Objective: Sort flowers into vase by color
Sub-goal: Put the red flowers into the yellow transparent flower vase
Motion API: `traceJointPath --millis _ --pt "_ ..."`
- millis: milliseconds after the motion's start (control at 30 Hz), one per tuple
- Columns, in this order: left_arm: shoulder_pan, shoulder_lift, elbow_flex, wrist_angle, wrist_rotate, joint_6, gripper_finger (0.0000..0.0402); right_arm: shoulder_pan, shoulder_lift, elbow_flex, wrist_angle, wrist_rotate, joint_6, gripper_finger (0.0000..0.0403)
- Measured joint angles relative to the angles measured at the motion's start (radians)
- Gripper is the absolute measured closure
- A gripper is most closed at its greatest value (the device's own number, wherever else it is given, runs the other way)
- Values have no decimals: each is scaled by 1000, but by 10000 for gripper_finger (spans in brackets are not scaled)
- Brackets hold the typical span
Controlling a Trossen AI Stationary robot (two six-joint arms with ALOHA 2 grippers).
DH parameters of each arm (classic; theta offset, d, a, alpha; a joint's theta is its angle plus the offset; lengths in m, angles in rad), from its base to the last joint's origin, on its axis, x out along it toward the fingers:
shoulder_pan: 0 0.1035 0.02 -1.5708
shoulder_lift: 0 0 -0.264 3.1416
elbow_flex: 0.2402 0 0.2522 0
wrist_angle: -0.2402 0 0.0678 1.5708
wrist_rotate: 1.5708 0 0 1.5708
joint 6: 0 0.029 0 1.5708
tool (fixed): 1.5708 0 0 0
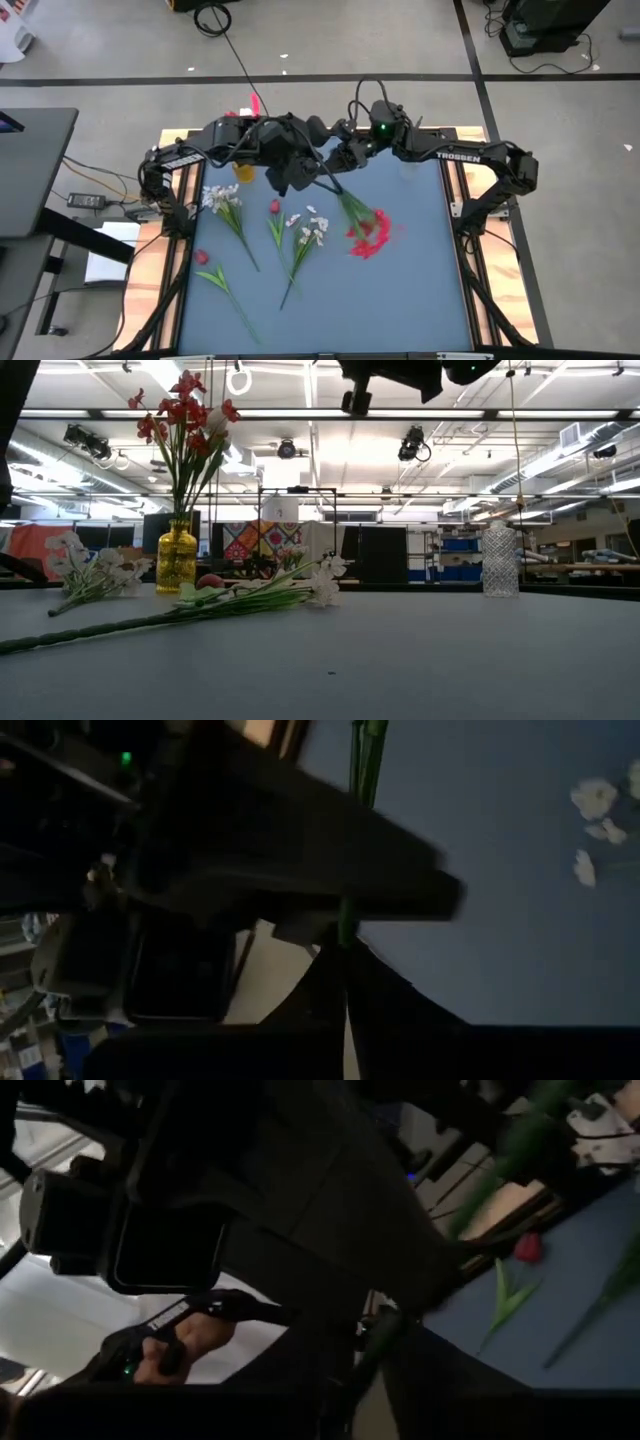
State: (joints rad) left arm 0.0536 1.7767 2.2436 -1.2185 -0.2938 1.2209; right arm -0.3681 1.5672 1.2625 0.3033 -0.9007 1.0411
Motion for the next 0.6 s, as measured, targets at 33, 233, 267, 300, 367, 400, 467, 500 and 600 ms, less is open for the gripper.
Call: traceJointPath --millis 33,233,267,300,367,400,467,500,600 --pt "0 -1 0 -10 -2 0 397 -10 0 0 -4 -21 1 285" --pt "0 -44 -1 -56 18 15 399 -60 -19 0 7 -159 10 228" --pt "0 -49 -1 -58 34 10 399 -68 -19 0 9 -175 11 222" --pt "2 -52 -1 -59 58 -5 399 -76 -18 0 10 -188 10 216" --pt "19 -53 0 -87 142 -64 400 -93 -18 0 21 -188 -14 210" --pt "32 -58 0 -118 199 -105 400 -103 -18 0 32 -184 -39 208" --pt "70 -63 -1 -160 318 -198 400 -122 -18 0 69 -153 -84 208" --pt "89 -65 -1 -162 370 -247 400 -133 -18 0 91 -127 -106 208" --pt "141 -72 0 -164 461 -354 401 -164 -39 -1 123 -17 -194 211"
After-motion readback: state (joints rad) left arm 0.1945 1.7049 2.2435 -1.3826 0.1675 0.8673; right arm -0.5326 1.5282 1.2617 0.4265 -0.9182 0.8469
